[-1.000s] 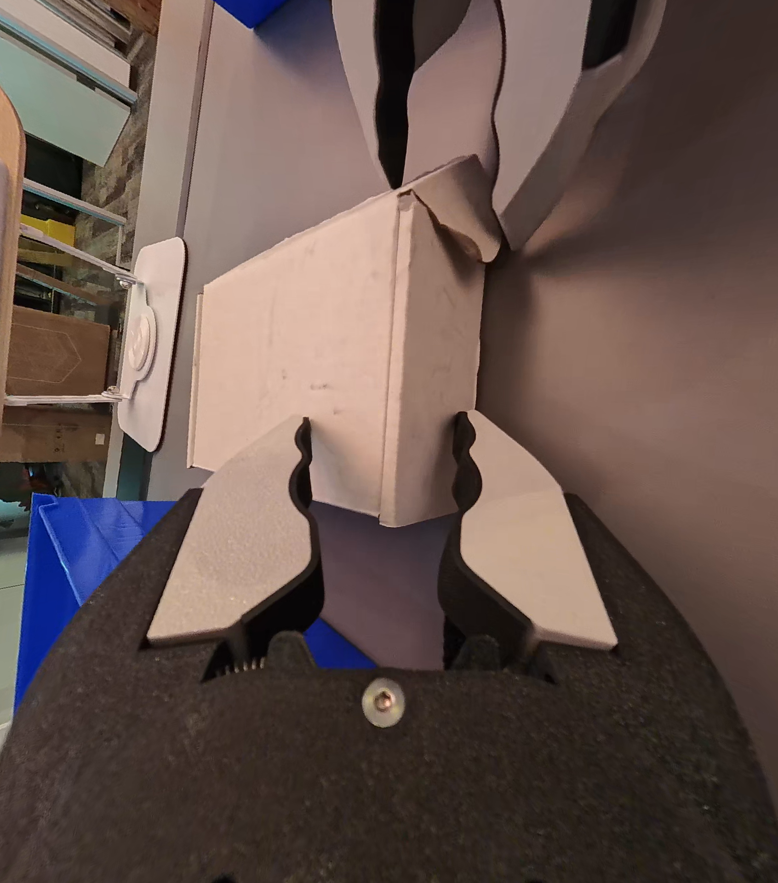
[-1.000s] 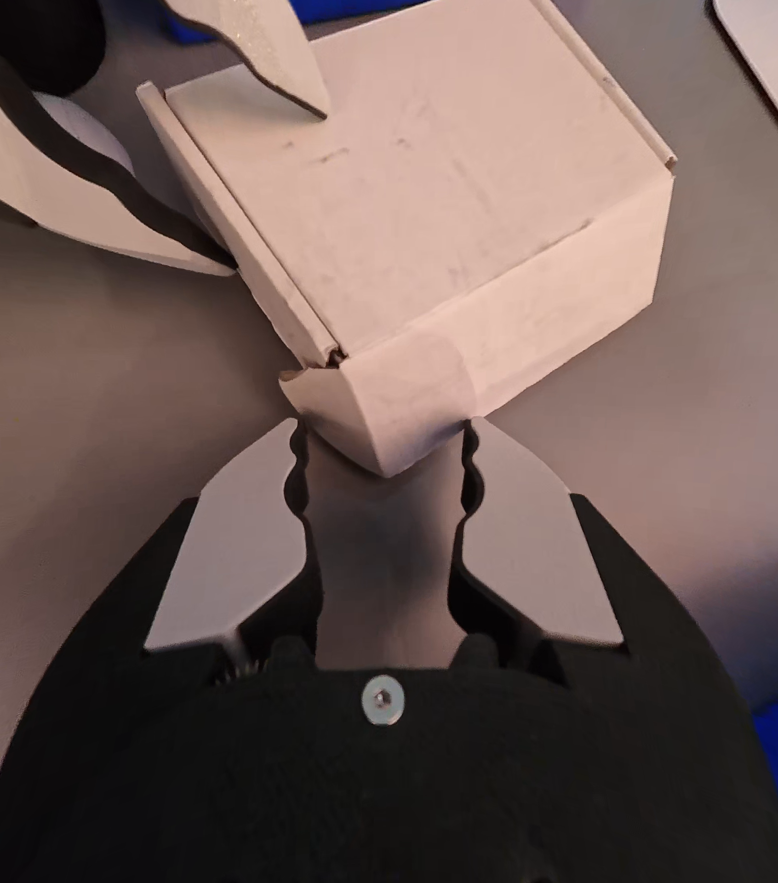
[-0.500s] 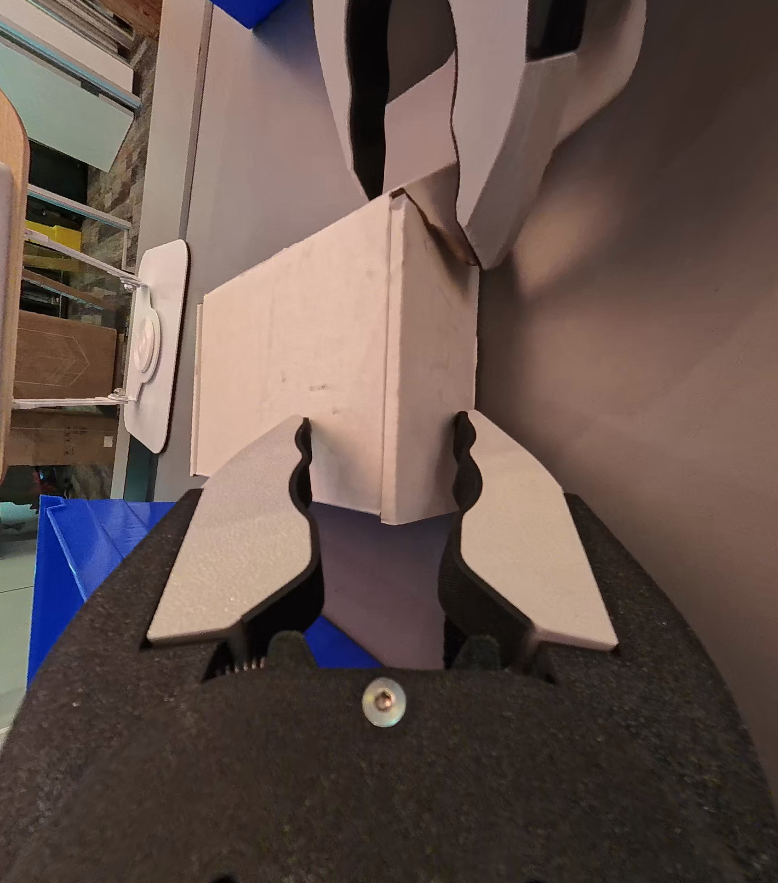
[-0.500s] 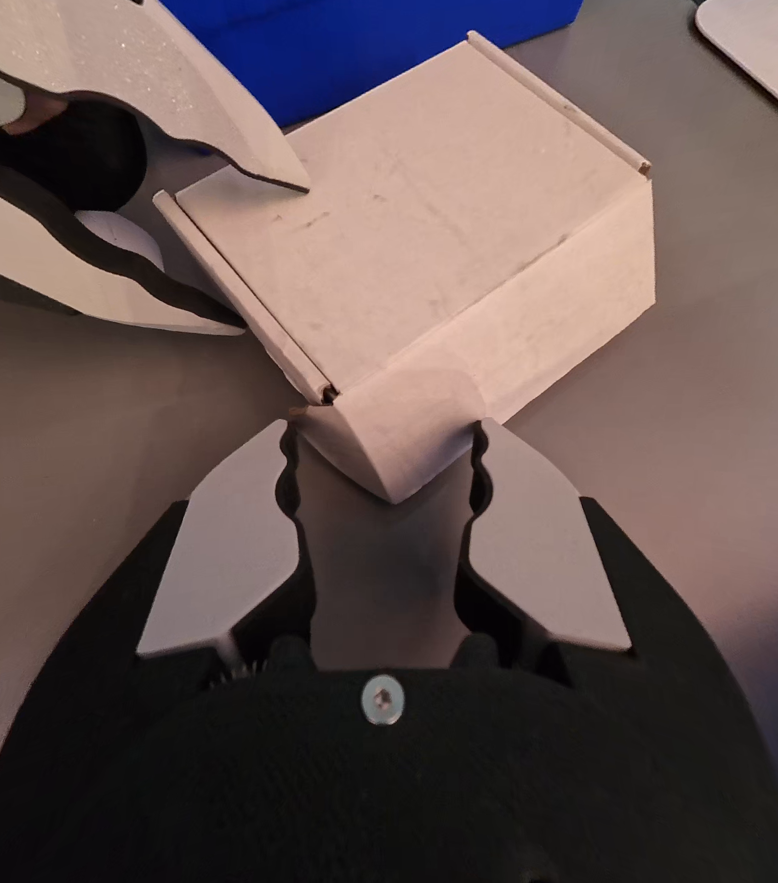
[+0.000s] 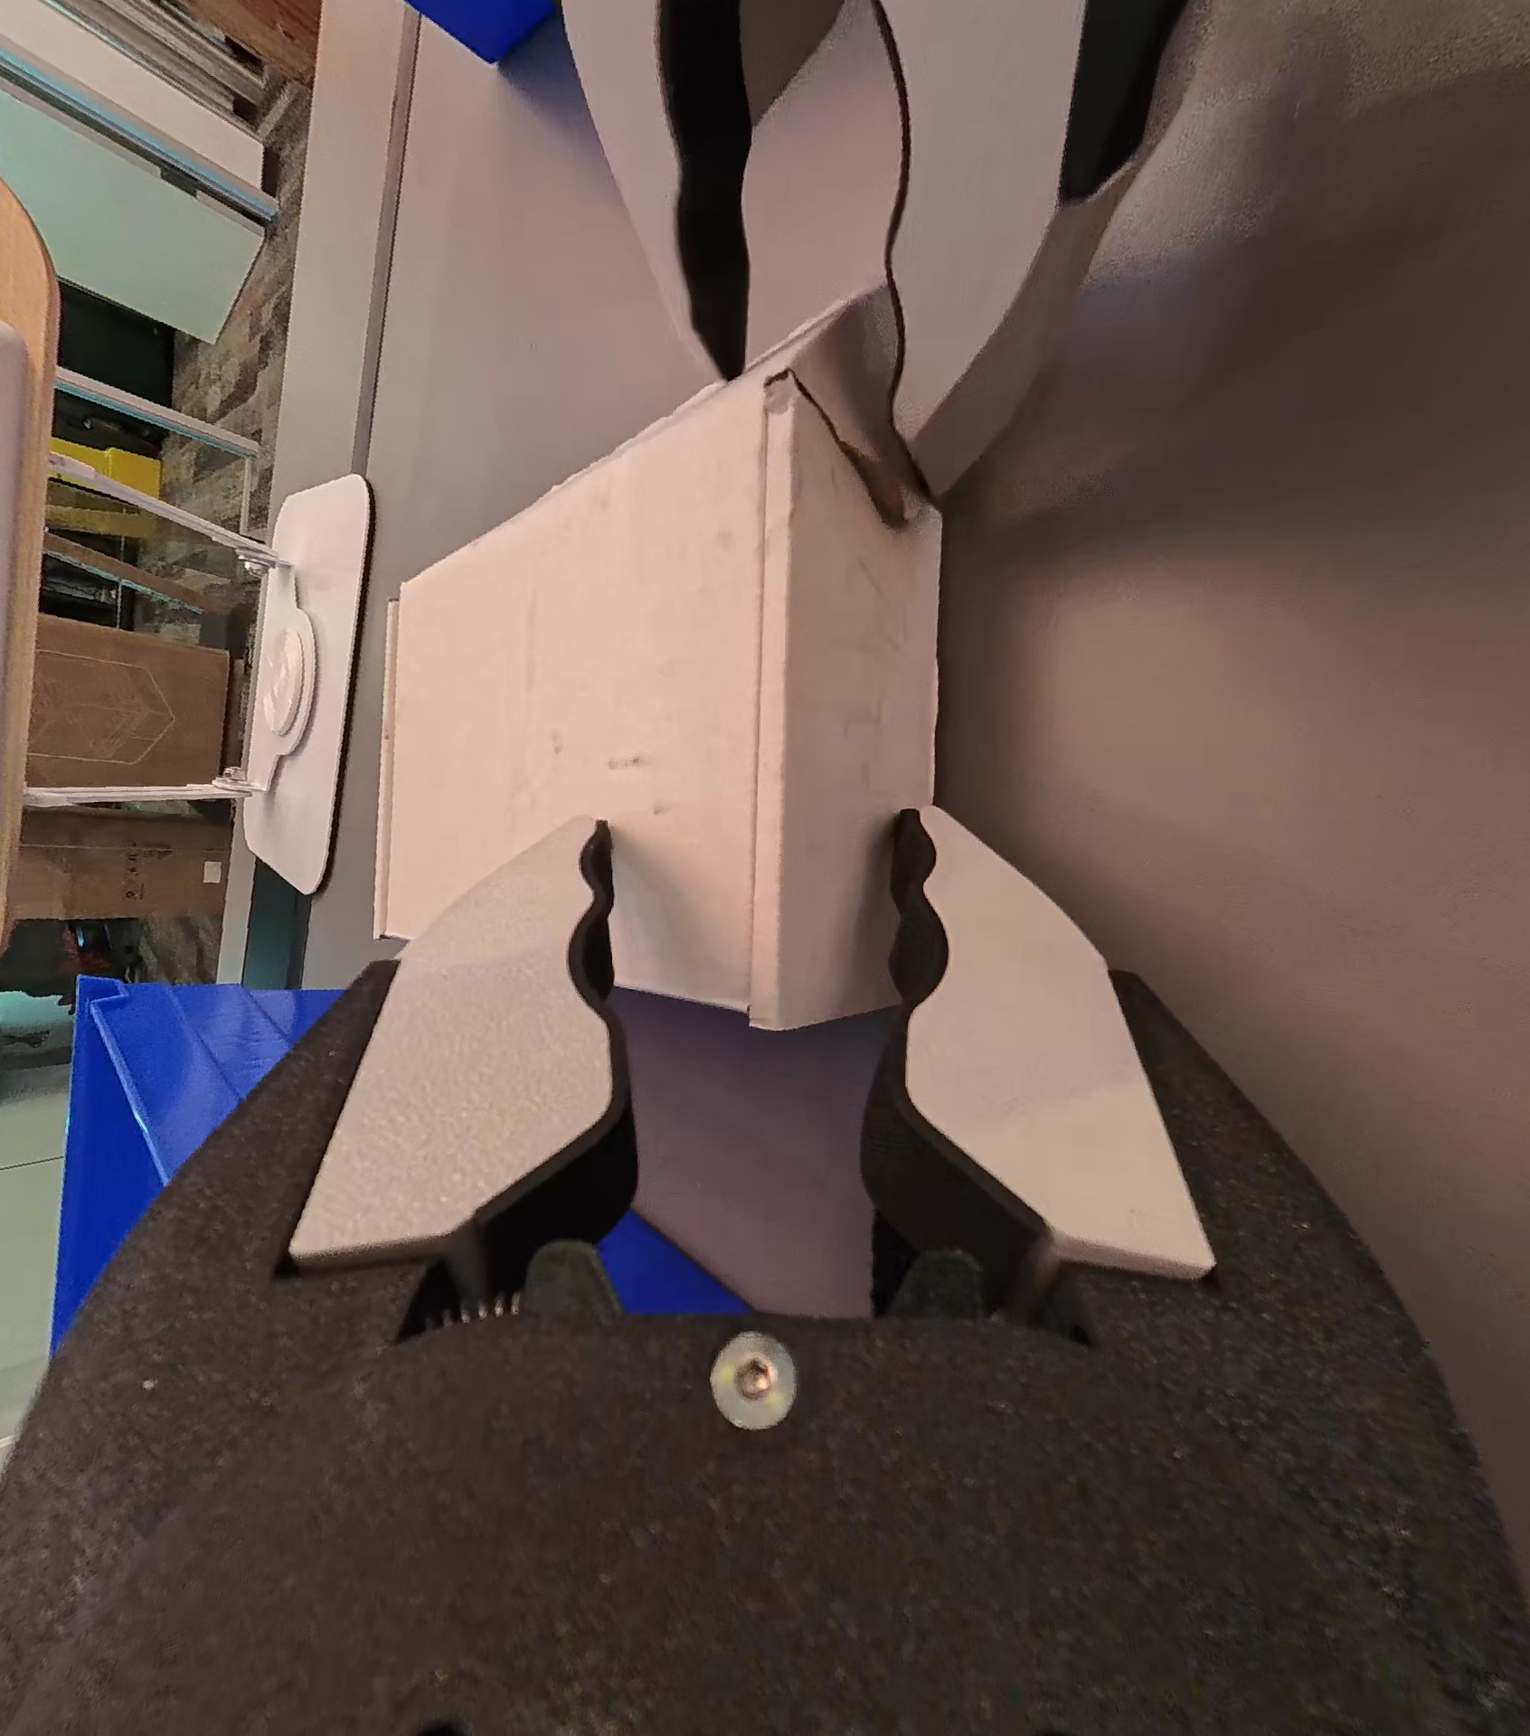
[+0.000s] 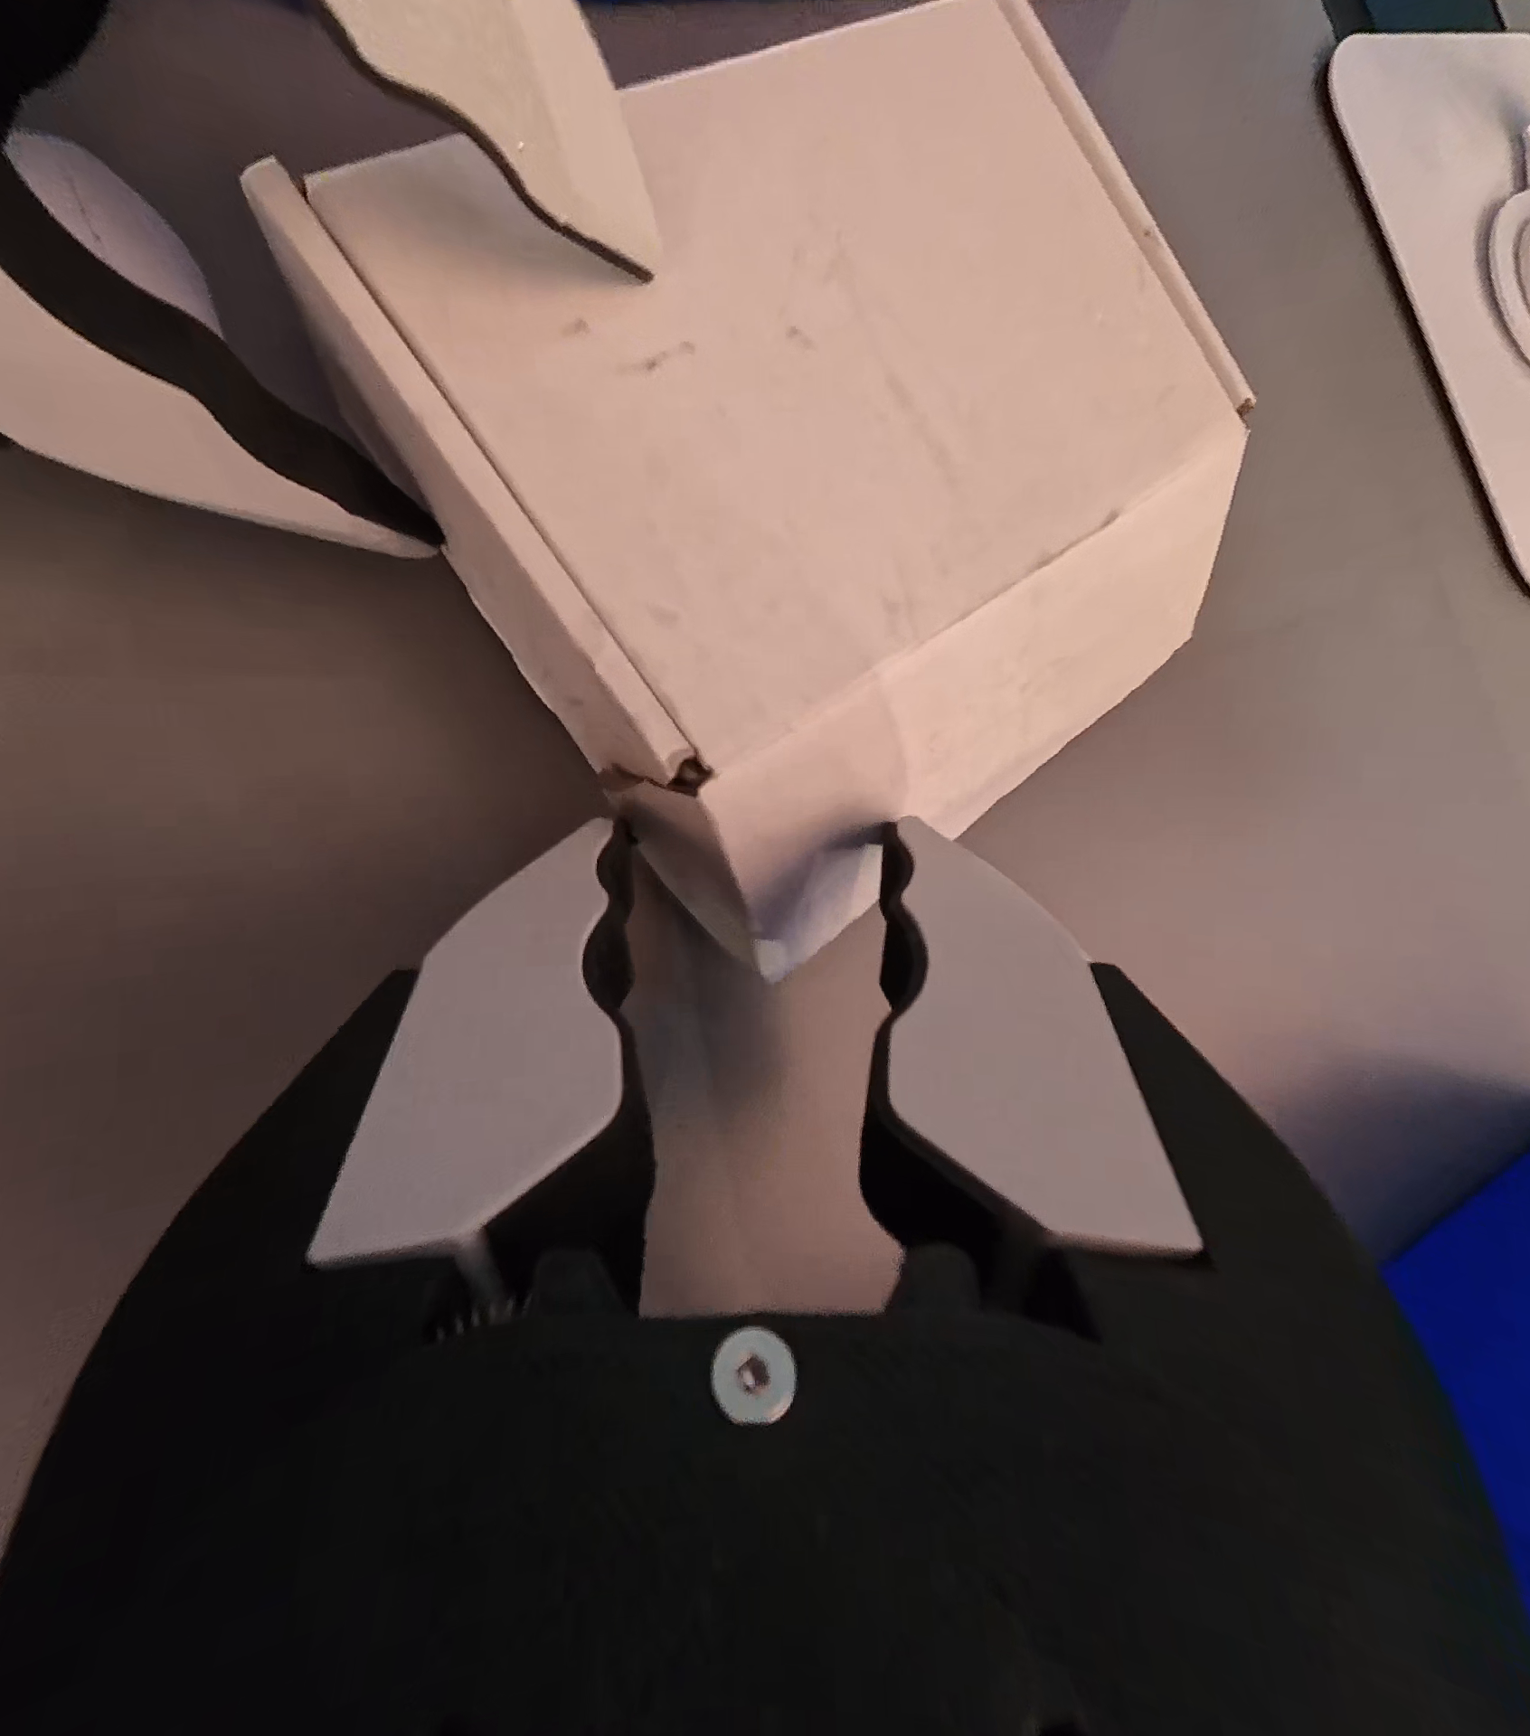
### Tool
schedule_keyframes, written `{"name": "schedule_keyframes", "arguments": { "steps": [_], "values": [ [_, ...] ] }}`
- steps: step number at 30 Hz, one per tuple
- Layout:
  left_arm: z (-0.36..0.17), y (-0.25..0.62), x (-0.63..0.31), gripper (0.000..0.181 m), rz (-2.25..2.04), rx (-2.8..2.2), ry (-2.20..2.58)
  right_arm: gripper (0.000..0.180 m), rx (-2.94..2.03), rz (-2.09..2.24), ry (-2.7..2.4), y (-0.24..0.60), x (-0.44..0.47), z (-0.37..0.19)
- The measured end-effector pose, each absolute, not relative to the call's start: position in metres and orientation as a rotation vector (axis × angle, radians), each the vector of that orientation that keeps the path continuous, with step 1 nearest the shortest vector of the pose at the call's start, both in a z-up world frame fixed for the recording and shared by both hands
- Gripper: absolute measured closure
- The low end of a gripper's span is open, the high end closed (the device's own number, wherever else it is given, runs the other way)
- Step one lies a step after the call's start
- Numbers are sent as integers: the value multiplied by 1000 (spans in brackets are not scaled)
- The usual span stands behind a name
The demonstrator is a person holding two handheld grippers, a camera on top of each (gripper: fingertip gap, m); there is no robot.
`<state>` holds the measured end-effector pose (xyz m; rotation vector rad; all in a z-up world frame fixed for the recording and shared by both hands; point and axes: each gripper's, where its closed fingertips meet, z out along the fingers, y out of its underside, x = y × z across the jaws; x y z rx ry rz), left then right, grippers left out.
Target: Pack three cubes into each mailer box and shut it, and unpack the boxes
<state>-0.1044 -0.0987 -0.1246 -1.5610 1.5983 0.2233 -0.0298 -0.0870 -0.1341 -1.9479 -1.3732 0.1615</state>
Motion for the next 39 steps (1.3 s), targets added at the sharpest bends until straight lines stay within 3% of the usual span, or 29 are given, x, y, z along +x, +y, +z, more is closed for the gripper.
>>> {"name": "schedule_keyframes", "arguments": {
  "steps": [6,12,17,23,39],
  "values": [
    [-125,-98,-104,123,222,-1560,1596,136,-1942,87,-1469,-88,-27,-132],
    [-125,-98,-105,123,230,-1553,1601,116,-1907,269,-1382,-88,-36,-124],
    [-125,-98,-105,123,236,-1548,1605,116,-1941,454,-1312,-85,-37,-121],
    [-125,-98,-105,123,247,-1539,1610,120,-1967,531,-1267,-85,-39,-124],
    [-125,-99,-105,123,240,-1534,1613,133,-1973,230,-1536,-86,-34,-127]
  ]
}}
